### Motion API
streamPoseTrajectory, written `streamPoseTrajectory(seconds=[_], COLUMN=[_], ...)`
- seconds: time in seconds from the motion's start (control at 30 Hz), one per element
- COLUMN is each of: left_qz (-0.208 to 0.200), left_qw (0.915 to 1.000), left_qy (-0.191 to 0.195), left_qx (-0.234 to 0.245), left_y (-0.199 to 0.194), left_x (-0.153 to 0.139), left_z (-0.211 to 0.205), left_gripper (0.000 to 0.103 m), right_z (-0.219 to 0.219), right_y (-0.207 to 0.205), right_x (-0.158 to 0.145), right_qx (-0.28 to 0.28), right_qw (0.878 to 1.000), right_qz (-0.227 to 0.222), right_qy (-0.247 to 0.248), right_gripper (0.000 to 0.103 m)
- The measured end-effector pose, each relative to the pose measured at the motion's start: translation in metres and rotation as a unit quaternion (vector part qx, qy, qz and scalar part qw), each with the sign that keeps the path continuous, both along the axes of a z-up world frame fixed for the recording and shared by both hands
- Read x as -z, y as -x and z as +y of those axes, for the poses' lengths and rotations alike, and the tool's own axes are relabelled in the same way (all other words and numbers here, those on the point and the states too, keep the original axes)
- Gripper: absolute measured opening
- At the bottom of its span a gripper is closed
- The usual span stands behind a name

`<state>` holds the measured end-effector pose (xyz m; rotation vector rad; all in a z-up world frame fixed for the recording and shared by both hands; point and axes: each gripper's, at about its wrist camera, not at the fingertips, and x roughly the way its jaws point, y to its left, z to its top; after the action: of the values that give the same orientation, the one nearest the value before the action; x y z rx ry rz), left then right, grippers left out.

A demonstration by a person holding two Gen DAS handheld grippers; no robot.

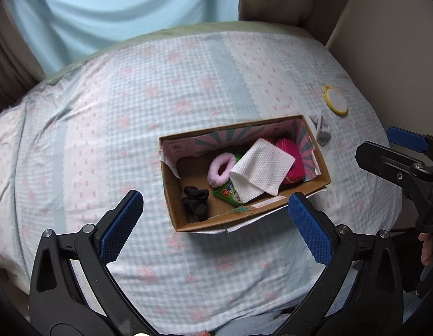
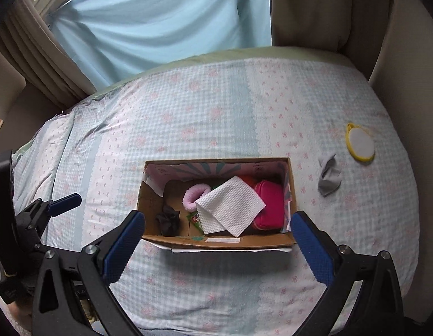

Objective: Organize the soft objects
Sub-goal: 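Lift both tools away from the box toward the grey cloth and pad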

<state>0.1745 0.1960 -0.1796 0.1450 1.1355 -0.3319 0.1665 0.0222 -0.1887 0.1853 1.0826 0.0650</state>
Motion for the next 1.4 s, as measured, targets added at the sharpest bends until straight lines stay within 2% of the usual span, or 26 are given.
streamPoseTrajectory(seconds=[0.2,0.37,0.57,0.77,0.97,1.13,1.23,1.4], left_qz=[-0.063,-0.095,-0.124,-0.138,-0.144,-0.139,-0.137,-0.127], left_qw=[0.9974,0.9946,0.9906,0.9886,0.9869,0.9867,0.9872,0.9871], left_qy=[0.013,0.017,0.033,0.038,0.051,0.059,0.056,0.060], left_qx=[-0.033,-0.038,-0.047,-0.047,-0.051,-0.059,-0.060,-0.076], left_y=[0.035,0.055,0.073,0.081,0.074,0.055,0.039,0.013], left_x=[-0.046,-0.070,-0.084,-0.083,-0.066,-0.033,0.000,0.069], left_z=[-0.004,-0.023,-0.065,-0.128,-0.203,-0.264,-0.301,-0.349], left_gripper=[0.103,0.103,0.103,0.103,0.103,0.103,0.103,0.103], right_z=[-0.017,-0.040,-0.082,-0.147,-0.215,-0.265,-0.295,-0.329], right_y=[0.041,0.071,0.092,0.096,0.083,0.058,0.036,-0.007], right_x=[-0.043,-0.066,-0.079,-0.082,-0.075,-0.053,-0.025,0.042], right_qx=[0.008,0.017,0.028,0.047,0.029,0.005,-0.001,-0.028], right_qw=[0.997,0.994,0.989,0.986,0.985,0.984,0.984,0.984], right_qz=[-0.069,-0.110,-0.136,-0.146,-0.154,-0.157,-0.154,-0.154], right_qy=[0.020,0.024,0.043,0.061,0.076,0.089,0.087,0.086], right_gripper=[0.103,0.103,0.103,0.103,0.103,0.103,0.103,0.103])
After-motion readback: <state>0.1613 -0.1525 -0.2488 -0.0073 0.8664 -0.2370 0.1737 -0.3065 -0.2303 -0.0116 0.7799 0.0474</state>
